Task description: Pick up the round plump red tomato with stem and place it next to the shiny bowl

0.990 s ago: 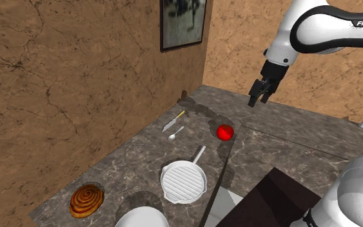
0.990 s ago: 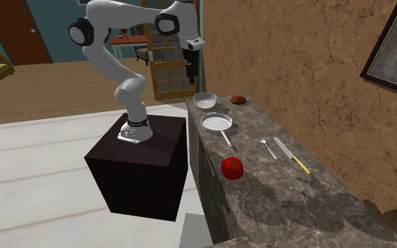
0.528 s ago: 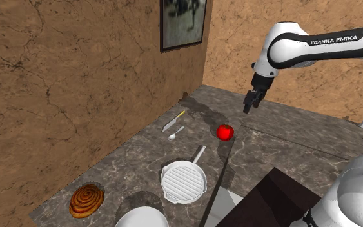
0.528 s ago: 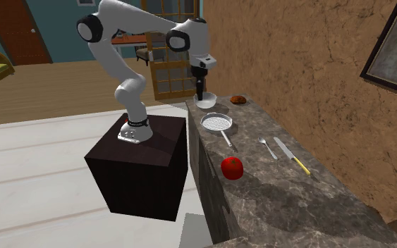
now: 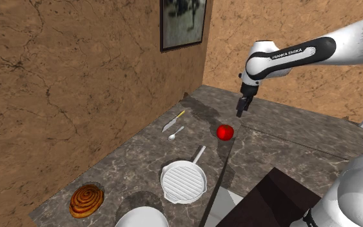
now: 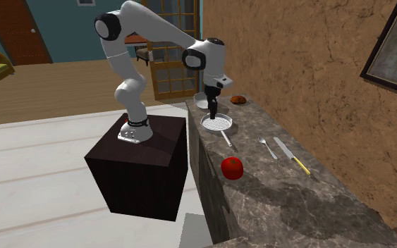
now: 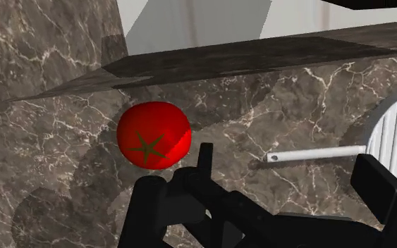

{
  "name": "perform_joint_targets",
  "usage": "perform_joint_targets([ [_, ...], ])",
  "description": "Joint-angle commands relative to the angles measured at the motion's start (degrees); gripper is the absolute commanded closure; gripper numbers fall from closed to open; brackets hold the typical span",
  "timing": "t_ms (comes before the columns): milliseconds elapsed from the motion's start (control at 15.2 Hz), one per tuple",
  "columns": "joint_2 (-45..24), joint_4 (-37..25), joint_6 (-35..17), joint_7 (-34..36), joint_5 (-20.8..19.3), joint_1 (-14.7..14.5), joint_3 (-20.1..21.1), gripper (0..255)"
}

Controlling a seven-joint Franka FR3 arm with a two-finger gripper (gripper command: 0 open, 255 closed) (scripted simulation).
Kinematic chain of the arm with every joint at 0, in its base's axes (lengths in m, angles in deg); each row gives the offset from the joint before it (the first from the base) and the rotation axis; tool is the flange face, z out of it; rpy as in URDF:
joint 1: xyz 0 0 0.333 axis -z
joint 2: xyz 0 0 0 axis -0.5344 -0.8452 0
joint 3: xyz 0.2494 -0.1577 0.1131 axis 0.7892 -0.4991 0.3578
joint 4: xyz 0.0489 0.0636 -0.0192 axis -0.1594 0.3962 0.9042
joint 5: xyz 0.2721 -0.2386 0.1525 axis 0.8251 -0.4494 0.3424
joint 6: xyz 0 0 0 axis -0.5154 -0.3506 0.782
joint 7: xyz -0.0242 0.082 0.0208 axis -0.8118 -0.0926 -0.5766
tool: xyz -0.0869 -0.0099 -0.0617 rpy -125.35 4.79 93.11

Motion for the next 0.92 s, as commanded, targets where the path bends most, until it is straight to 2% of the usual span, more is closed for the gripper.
perform_joint_targets([
  [0, -4.1, -2.0, -1.5, -3.4, 0.1, 0.1, -1.0, 0],
  [396, -17.9, -10.3, -5.2, -12.6, 1.6, 1.2, -2.4, 0],
  [858, -34.3, -23.4, -6.9, -21.7, 3.3, 4.0, -1.7, 0],
])
